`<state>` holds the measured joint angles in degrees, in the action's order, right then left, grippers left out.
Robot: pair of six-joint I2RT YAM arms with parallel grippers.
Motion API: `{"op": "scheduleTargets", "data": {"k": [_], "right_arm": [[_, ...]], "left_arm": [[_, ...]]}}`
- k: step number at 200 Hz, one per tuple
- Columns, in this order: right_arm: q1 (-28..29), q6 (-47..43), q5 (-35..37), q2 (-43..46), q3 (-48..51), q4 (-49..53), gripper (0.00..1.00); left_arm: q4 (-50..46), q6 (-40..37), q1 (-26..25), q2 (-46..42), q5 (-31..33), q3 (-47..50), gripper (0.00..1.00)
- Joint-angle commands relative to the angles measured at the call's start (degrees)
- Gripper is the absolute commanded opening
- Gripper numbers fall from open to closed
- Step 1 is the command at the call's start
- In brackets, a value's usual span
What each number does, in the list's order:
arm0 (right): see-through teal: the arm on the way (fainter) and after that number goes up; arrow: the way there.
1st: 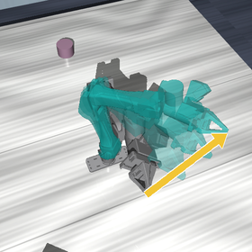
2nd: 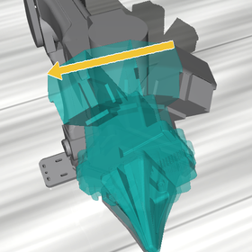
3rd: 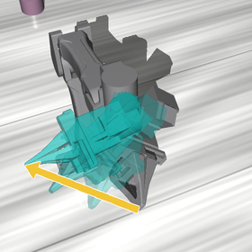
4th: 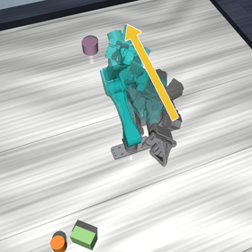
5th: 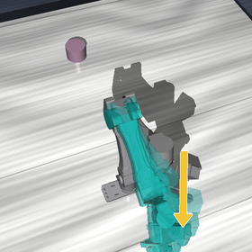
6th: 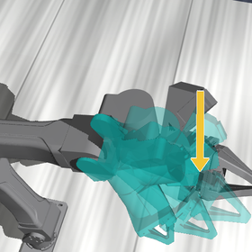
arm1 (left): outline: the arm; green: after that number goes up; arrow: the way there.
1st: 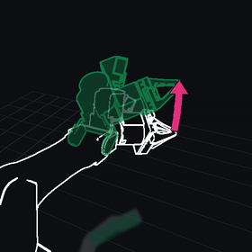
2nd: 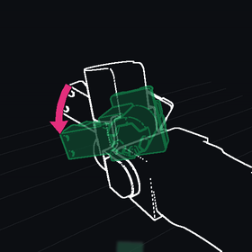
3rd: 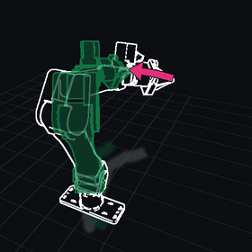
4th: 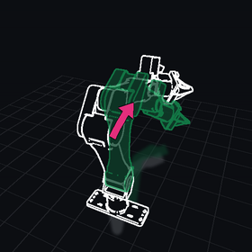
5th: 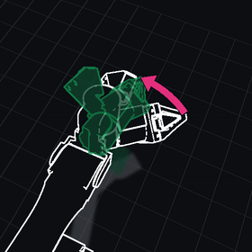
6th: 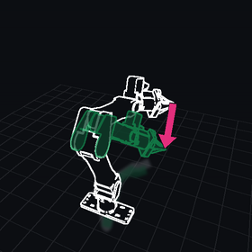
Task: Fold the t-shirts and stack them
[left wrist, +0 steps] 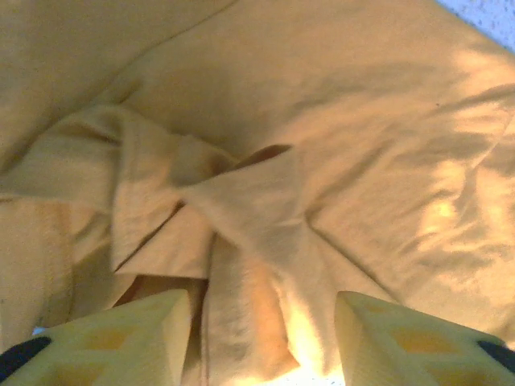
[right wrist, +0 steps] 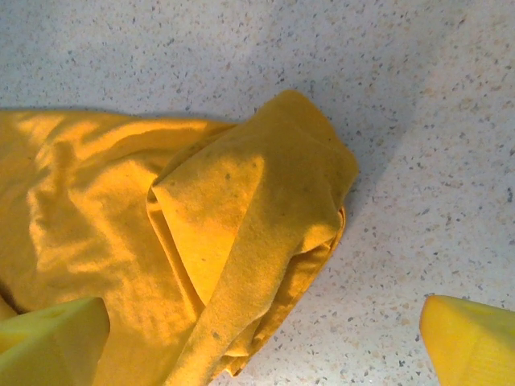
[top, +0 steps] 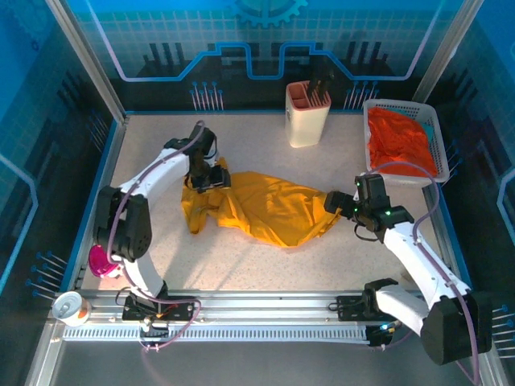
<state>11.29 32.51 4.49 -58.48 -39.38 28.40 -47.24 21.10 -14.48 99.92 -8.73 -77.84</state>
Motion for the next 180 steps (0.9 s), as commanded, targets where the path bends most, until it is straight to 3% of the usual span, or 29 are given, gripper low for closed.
{"op": "scheduleTargets", "data": {"k": [1,36,82,124,180], "right_arm": [[0.2,-0.9,-2.7,-1.8,-0.6,-1.0,1.00],[0.2,-1.6,-3.9,-2.6,-0.3,-2.4,1.00],[0.3,-0.3,-5.8,-1.5,2.9,-7.3,0.87],[0.3,-0.1,-6.9,-2.8,2.6,-7.6,0.86],[0.3,-0.2,-6.4,-1.1,3.1,-7.4,0.86]], "left_arm": [[4.0,2.1,0.6,-4.3,-2.7,4.9,0.48],[7.7,5.6,-0.1,-13.0,-5.3,15.4,0.46],[10.4,10.3,-3.3,-22.5,-4.6,26.0,0.37],[18.7,10.6,-3.6,-22.5,-3.4,34.1,0.38],[26.4,10.2,-3.9,-17.9,-4.3,35.2,0.42]]}}
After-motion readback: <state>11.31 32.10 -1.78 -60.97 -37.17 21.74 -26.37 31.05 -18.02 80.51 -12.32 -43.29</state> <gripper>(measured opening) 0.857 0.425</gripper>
